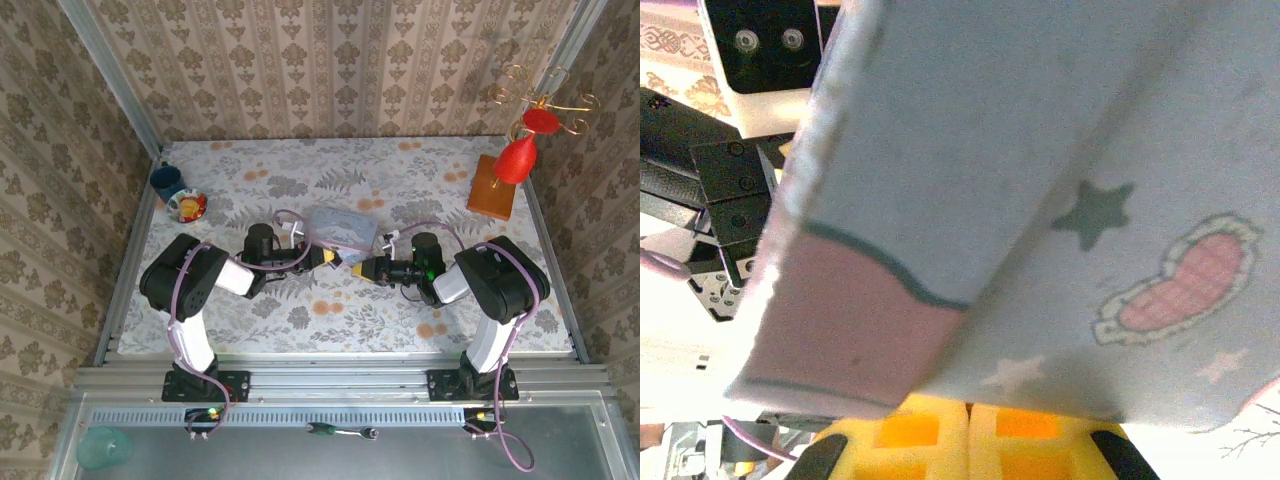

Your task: Unlock a padlock with a key

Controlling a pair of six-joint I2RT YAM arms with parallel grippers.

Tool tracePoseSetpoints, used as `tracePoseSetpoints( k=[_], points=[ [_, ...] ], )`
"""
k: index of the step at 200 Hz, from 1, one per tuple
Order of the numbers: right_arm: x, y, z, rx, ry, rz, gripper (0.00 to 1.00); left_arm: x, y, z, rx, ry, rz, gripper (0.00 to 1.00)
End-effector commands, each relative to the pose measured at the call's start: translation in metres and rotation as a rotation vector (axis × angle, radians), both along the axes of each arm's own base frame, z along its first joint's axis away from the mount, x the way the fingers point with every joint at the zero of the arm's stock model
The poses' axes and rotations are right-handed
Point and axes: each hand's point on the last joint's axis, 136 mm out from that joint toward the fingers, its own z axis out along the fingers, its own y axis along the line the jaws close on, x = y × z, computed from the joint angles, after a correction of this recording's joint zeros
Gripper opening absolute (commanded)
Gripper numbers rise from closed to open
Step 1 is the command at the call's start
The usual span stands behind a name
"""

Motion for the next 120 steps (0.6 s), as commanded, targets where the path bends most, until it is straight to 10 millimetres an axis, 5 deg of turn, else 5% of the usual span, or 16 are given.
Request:
tracePoseSetpoints(
  k=[1, 120],
  points=[
    [0.003, -0.001, -0.003, 0.004, -0.007, -0.031, 0.0, 0.005, -0.001, 0.021, -0.057, -0.062, 0.007, 0.0],
    [0.002, 0.016, 0.002, 0.065, -0.01, -0.029, 0.0, 0.002, -0.003, 0.02, -0.069, -0.056, 0.003, 0.0]
  ],
)
